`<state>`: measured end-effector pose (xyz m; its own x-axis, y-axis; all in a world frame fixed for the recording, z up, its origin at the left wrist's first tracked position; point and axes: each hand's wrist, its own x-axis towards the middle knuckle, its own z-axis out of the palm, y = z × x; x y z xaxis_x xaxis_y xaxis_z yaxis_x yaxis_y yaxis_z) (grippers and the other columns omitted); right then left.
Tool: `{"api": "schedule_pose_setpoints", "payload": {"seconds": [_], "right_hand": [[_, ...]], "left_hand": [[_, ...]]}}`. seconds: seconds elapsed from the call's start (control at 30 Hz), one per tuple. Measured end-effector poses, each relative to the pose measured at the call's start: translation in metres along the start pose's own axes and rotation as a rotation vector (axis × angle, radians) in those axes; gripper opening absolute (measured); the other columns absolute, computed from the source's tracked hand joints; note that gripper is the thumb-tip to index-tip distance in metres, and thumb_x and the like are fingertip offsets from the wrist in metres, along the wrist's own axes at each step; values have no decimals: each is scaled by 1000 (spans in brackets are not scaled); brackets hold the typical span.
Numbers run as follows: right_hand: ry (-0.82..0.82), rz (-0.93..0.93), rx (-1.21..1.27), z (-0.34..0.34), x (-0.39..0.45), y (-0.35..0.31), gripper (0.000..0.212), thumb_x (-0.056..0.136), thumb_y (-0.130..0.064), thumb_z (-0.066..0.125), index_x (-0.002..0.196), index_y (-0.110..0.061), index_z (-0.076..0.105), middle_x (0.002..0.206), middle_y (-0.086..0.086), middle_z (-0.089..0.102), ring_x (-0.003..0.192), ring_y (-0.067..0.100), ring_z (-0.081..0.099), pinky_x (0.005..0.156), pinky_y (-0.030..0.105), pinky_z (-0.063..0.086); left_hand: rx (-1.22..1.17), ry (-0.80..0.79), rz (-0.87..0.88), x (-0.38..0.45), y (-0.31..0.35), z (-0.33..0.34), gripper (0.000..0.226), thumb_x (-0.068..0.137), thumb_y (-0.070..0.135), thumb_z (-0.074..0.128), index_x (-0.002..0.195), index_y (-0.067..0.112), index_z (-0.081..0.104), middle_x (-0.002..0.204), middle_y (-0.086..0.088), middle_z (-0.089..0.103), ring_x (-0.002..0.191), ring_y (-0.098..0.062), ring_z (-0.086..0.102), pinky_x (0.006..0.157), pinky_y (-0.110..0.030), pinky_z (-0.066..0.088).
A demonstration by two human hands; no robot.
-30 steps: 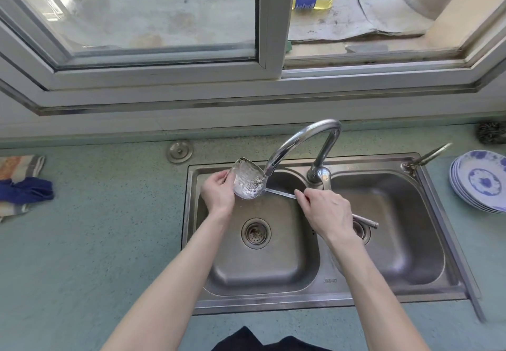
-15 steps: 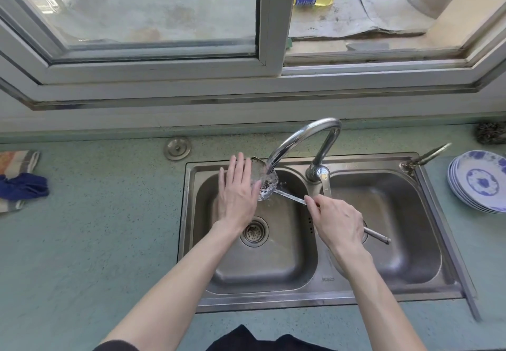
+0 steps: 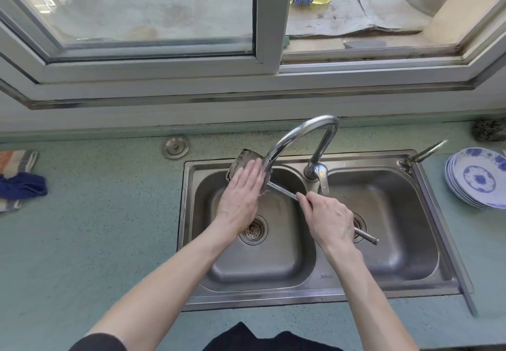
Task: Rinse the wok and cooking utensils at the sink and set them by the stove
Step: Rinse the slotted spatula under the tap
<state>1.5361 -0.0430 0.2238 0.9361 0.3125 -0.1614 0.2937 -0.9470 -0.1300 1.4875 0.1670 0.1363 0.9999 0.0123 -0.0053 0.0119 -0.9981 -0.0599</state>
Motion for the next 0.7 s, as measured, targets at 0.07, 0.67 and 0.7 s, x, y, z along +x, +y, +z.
{"api": "schedule_pose_setpoints", "payload": {"seconds": [0.07, 0.67, 0.7], "right_hand": [[0, -11, -5, 0, 0, -5, 49, 109, -57, 35, 80, -22, 51, 86, 4, 74, 87, 36, 71, 62, 36, 36], [-92, 8, 10, 11, 7, -37, 48, 110, -51, 35, 96, -20, 70, 101, 5, 76, 102, 32, 70, 74, 35, 45], [-91, 8, 20, 11, 8, -40, 48, 110, -51, 35, 97, -20, 70, 101, 5, 76, 102, 33, 71, 75, 36, 47]], "left_hand": [[-22, -14, -176, 6, 4, -9, 94, 95, 35, 54, 161, -3, -2, 169, -23, -8, 158, -34, -8, 128, -47, 10], [-394, 104, -269, -35, 51, -1, 71, 92, 26, 51, 155, -2, 35, 162, -20, 36, 152, -31, 32, 123, -48, 29], [-422, 121, -255, -37, 51, -2, 71, 92, 22, 54, 156, -2, 33, 163, -19, 34, 153, -29, 29, 124, -48, 27]]}}
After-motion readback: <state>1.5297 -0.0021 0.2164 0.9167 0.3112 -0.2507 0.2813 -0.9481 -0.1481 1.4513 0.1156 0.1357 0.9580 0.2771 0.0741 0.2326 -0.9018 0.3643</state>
